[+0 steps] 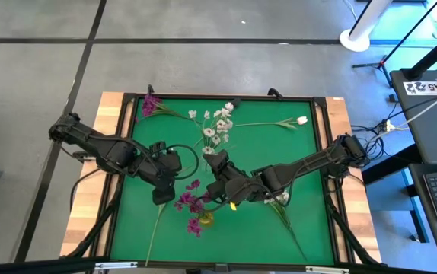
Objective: Sort flowers into vase by color
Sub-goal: Put the bottom black flower into the yellow vase
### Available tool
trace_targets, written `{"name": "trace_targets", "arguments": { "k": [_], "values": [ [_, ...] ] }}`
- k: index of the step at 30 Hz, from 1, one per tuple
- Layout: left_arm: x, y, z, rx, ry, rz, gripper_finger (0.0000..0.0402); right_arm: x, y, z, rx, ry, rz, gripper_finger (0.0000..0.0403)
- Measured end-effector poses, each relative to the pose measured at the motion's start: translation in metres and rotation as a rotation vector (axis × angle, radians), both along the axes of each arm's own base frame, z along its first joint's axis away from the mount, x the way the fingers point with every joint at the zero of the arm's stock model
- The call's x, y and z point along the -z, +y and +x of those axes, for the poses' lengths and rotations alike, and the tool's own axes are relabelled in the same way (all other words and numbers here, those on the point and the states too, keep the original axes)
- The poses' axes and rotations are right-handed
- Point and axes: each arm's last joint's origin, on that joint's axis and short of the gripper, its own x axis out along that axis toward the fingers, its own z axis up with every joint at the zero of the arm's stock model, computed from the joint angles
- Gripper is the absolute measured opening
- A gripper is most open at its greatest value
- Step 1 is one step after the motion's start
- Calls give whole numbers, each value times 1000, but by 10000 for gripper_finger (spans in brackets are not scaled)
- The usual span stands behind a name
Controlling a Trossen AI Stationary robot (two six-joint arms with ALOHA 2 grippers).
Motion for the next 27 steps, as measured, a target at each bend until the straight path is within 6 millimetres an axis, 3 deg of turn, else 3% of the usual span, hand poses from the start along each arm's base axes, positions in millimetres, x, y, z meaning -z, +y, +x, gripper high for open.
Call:
{"name": "trace_targets", "arguments": {
  "k": [7,14,18,27],
  "values": [
    [0,0,0,1,-3,-5,1,3,-1,-2,25,32,-24,9],
    [-2,1,-5,22,63,-25,39,4,-2,-3,47,38,-35,6],
    [-17,3,-13,14,60,-7,64,3,-3,-3,80,32,-49,4],
    [-69,2,-23,41,-157,84,105,3,-3,-4,115,16,-45,4]
  ]
}}
